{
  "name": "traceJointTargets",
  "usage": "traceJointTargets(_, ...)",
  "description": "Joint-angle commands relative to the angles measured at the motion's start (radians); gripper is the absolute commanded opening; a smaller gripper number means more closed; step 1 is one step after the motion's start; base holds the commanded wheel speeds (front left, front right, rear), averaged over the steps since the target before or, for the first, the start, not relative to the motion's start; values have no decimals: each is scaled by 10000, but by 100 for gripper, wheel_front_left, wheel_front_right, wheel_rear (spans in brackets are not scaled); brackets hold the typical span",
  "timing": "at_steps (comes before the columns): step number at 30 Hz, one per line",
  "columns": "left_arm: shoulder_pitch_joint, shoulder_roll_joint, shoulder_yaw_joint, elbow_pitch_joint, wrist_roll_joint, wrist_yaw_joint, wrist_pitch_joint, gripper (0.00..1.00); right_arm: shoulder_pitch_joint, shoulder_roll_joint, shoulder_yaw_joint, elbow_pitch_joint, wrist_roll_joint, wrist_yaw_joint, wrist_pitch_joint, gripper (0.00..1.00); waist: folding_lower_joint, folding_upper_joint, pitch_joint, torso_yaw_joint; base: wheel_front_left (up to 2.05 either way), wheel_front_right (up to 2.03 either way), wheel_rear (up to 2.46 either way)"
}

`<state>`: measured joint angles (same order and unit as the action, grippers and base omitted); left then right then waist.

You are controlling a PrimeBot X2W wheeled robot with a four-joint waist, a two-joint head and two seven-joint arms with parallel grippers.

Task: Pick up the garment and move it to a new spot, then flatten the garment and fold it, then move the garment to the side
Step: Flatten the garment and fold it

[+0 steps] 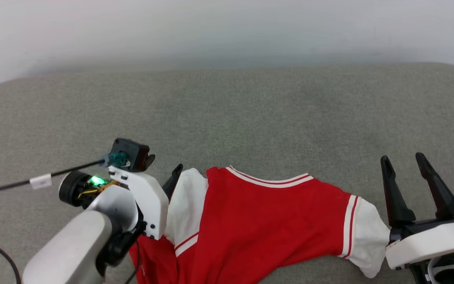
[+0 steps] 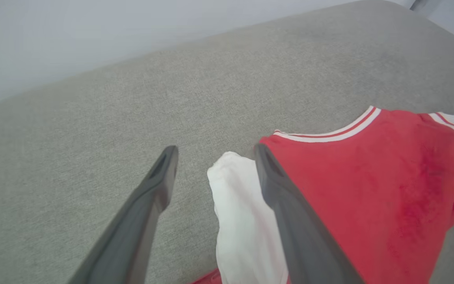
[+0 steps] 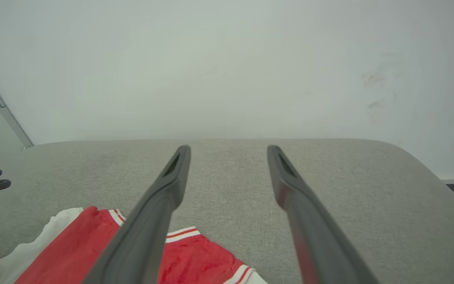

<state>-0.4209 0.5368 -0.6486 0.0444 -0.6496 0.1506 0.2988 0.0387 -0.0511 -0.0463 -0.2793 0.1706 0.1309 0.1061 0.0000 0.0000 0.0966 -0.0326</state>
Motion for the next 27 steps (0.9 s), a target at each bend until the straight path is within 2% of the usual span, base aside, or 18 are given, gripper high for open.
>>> traceJointTargets(1, -502, 73, -68, 412, -217, -369, 453, 100, -201, 16, 53, 58, 41, -3, -109, 100, 0, 0, 594, -351, 0, 0, 0)
traceJointTargets(5, -1252, 76, -239, 1354, -696, -1128, 1491, 100, -453, 18, 166, 237, 97, -3, -320, 100, 0, 0, 1051, -666, 0, 0, 0)
traceJointTargets(8, -1590, -11, -411, 2001, -995, -1502, 2128, 100, -576, 16, 183, 399, 135, -3, -484, 100, 0, 0, 1315, -823, 0, 0, 0)
traceJointTargets(11, -1781, -143, -565, 2652, -1239, -1727, 2655, 100, -660, 18, 222, 543, 209, -3, -628, 100, 0, 0, 1485, -948, 0, 0, 0)
traceJointTargets(19, -1642, -509, -1308, 3927, -1528, -1985, 4101, 100, -814, 16, 261, 835, 277, -3, -825, 100, 0, 0, 1623, -1122, 0, 0, 0)
traceJointTargets(20, -1583, -599, -1413, 3996, -1542, -2043, 4177, 94, -822, 16, 252, 859, 284, -3, -838, 100, 0, 0, 1629, -1135, 0, 0, 0)
traceJointTargets(21, -1564, -704, -1459, 4046, -1579, -2081, 4153, 44, -817, 16, 232, 895, 294, -3, -864, 100, 0, 0, 1634, -1145, 0, 0, 0)
traceJointTargets(22, -1537, -777, -1540, 4116, -1574, -2099, 4178, 0, -814, 18, 218, 927, 313, -3, -879, 100, 0, 0, 1623, -1153, 0, 0, 0)
traceJointTargets(25, -1487, -867, -1465, 4191, -1473, -2001, 3790, 0, -765, 18, 151, 1011, 322, -3, -851, 100, 0, 0, 1539, -1154, 0, 0, 0)
traceJointTargets(27, -1559, -838, -1239, 4156, -1296, -1790, 3150, 0, -710, 18, 103, 1056, 335, -3, -805, 100, 0, 0, 1438, -1129, 0, 0, 0)
